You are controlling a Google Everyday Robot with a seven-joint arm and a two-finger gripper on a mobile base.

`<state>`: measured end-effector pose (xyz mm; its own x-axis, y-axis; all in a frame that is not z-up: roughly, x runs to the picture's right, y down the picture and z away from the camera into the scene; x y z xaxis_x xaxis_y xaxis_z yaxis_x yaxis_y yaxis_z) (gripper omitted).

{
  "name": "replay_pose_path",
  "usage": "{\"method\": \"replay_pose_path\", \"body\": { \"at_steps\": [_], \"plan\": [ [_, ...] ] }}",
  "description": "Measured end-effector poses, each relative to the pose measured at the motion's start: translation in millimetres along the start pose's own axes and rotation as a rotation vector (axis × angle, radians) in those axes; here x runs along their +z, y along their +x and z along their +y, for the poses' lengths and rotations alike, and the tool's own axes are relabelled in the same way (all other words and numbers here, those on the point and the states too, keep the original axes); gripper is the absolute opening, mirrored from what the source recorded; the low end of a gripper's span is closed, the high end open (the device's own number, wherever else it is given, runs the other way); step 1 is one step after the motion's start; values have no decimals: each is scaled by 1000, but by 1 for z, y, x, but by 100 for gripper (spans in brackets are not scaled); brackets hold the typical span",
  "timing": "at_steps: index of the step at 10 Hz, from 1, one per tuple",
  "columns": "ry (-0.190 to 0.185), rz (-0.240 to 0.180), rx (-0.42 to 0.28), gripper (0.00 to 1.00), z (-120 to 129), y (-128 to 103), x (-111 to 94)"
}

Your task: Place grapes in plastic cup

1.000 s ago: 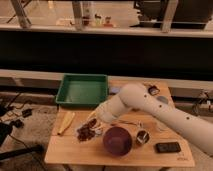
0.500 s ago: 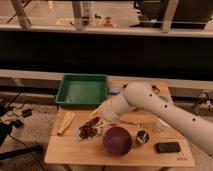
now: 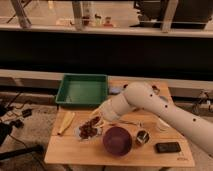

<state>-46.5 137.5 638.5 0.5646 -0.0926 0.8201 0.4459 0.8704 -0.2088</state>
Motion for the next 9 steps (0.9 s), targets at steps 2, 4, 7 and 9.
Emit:
{"method": "replay_pose_path", "body": {
  "at_steps": [2,4,7,9],
  "plan": [
    [58,31,29,19,1,9,-21],
    [128,65,58,19,11,28,-57],
    [248,118,105,19,23,66,-123],
    [291,137,118,19,21,79,-144]
  ]
}}
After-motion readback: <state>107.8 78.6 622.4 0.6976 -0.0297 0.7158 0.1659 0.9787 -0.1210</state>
